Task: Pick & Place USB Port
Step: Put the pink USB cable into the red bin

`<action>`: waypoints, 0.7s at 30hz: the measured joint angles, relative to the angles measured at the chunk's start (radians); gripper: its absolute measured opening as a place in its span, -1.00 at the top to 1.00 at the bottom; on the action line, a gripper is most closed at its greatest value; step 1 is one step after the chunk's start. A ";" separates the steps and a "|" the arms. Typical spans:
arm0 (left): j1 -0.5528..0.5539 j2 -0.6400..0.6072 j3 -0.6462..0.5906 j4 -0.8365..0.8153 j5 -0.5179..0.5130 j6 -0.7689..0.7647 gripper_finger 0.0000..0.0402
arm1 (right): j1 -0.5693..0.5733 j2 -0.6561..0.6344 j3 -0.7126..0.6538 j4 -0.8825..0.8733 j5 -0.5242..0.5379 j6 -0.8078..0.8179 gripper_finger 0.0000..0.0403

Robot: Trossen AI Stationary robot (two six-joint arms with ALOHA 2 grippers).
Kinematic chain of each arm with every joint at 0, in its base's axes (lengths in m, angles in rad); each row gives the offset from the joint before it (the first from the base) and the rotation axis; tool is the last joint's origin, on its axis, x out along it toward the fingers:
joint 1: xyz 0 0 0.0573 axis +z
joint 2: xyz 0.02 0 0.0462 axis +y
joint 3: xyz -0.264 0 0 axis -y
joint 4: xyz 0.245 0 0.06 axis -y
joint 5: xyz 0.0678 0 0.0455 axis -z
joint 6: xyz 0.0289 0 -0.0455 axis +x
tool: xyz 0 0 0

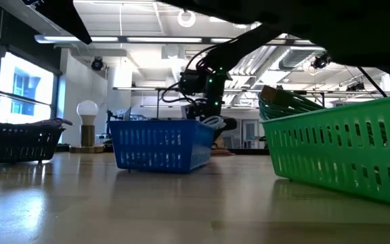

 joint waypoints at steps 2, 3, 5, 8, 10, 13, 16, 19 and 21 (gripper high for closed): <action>0.000 0.000 0.000 0.000 0.001 0.000 0.16 | -0.005 0.000 0.000 -0.020 -0.003 0.002 0.50; 0.000 0.000 0.000 0.000 0.000 0.000 0.16 | -0.008 0.000 0.000 -0.031 -0.014 0.004 0.50; 0.000 0.000 0.000 0.000 0.000 0.000 0.16 | -0.013 0.000 0.000 -0.048 -0.042 0.009 0.50; 0.000 0.000 0.000 0.000 0.000 0.000 0.16 | -0.015 0.000 0.000 -0.067 -0.045 0.031 0.50; 0.000 0.000 0.000 0.000 0.000 0.000 0.16 | -0.015 0.000 0.000 -0.087 -0.044 0.031 0.50; 0.000 0.000 0.000 0.000 0.000 0.000 0.16 | -0.012 0.000 0.000 -0.111 -0.045 0.043 0.50; 0.000 0.000 0.000 0.000 0.000 0.000 0.16 | -0.009 0.000 0.000 -0.136 -0.057 0.072 0.50; 0.000 0.000 0.000 0.000 0.000 0.000 0.16 | -0.007 0.000 0.000 -0.165 -0.100 0.079 0.50; 0.000 0.000 0.000 0.000 0.000 0.000 0.16 | -0.007 0.000 0.000 -0.166 -0.113 0.089 0.50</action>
